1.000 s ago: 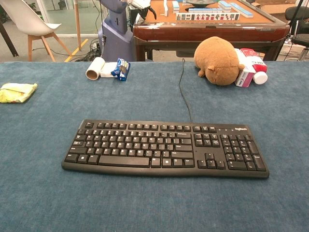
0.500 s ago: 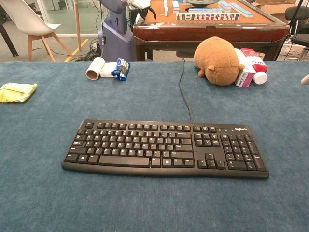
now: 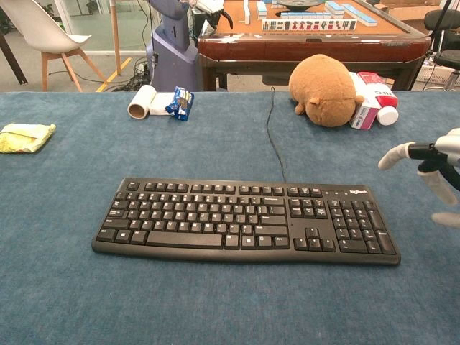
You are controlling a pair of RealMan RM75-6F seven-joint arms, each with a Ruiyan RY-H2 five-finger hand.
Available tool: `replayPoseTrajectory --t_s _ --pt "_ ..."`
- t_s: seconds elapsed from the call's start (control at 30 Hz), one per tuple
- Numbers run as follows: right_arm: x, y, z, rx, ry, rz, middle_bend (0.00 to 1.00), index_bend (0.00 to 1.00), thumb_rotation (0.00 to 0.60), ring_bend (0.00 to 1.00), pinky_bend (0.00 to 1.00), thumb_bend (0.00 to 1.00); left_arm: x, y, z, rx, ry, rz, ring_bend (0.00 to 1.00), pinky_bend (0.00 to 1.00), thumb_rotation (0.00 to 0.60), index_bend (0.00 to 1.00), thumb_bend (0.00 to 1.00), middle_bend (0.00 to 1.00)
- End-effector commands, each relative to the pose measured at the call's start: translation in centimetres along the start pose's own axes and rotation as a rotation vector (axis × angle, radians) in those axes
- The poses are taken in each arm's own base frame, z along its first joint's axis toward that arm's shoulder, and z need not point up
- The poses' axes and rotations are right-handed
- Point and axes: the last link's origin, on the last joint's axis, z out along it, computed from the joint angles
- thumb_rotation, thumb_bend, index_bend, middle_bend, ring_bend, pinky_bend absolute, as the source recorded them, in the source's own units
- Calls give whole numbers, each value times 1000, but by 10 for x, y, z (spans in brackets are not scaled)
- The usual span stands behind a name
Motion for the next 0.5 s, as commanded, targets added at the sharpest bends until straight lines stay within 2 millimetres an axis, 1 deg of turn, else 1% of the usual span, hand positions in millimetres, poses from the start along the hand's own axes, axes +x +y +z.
replayPoseTrajectory --t_s 0.03,0.07,0.1,0.13,0.17,0.27,0.5 --pt "-1 -16 6 45 -43 -28 835 239 600 871 1000 756 0 -1 0 6 -1 2 231 440 600 249 58 242" --pt "-1 -19 7 52 -50 -36 875 239 600 907 1000 858 0 -1 -1 7 0 3 231 440 600 249 58 243" --pt "-1 -22 8 60 -57 -46 904 239 600 935 1000 924 0 -2 -1 8 0 6 231 440 600 250 58 242" --pt "-1 -25 9 65 -63 -52 935 239 600 965 1000 975 0 -2 -1 9 1 8 231 440 600 251 58 243" --pt "-2 -28 9 70 -70 -58 958 239 600 984 1000 996 0 -2 -1 10 1 7 231 440 600 251 58 243" --pt "-3 -33 11 79 -88 -78 999 239 600 1000 1000 1000 0 -2 -1 12 1 7 231 441 600 251 58 242" --pt "-11 -39 17 70 -121 -95 1000 239 600 1000 1000 1000 1 -4 -1 19 -2 5 231 441 600 251 58 242"
